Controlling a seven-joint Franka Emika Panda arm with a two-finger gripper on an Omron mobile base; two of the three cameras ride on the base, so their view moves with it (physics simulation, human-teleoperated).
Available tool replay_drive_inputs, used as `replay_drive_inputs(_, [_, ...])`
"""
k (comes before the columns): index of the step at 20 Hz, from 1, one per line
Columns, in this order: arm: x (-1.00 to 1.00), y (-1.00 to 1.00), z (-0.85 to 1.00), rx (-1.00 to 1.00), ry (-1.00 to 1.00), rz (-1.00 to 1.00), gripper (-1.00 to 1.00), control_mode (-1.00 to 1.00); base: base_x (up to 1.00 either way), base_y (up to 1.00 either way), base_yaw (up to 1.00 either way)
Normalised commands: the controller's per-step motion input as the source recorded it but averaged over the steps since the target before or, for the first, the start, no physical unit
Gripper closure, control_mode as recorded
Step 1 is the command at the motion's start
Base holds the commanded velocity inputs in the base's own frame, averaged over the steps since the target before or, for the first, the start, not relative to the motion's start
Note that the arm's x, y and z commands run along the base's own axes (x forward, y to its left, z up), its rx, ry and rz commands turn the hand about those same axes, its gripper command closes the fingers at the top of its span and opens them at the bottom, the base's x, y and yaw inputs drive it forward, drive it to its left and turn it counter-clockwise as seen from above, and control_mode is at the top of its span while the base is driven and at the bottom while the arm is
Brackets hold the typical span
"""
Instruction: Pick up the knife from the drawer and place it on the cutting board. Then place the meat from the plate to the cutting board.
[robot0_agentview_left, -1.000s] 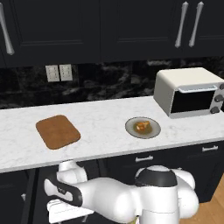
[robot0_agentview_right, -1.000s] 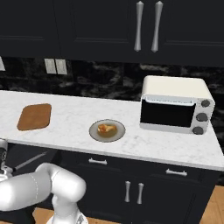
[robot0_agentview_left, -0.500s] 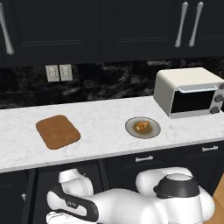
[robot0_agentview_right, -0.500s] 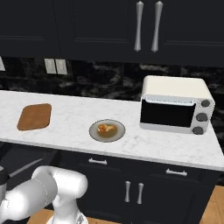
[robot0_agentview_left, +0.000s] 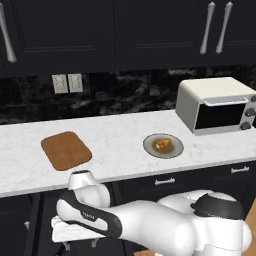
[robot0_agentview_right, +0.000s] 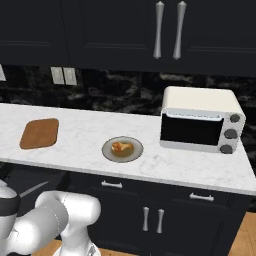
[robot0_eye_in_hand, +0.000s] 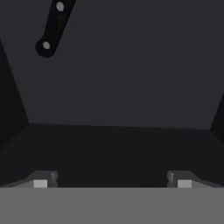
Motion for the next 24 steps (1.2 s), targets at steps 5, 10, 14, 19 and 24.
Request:
replay_drive_inputs(5, [0.52, 0.3, 0.12, 0.0, -0.29, -0.11, -1.0, -1.0, 0.0, 0.0, 0.0])
replay_drive_inputs(10, [0.28, 0.25, -0.01, 0.0, -0.3, -0.04, -1.0, -1.0, 0.0, 0.0, 0.0])
replay_drive_inputs(14, [0.21, 0.12, -0.12, 0.0, -0.23, -0.02, -1.0, -1.0, 0.0, 0.0, 0.0])
replay_drive_inputs(19, [0.24, 0.0, -0.18, 0.0, -0.11, 0.0, -1.0, -1.0, 0.0, 0.0, 0.0])
replay_drive_inputs(24, [0.37, 0.0, -0.3, 0.0, -0.01, 0.0, -1.0, -1.0, 0.0, 0.0, 0.0])
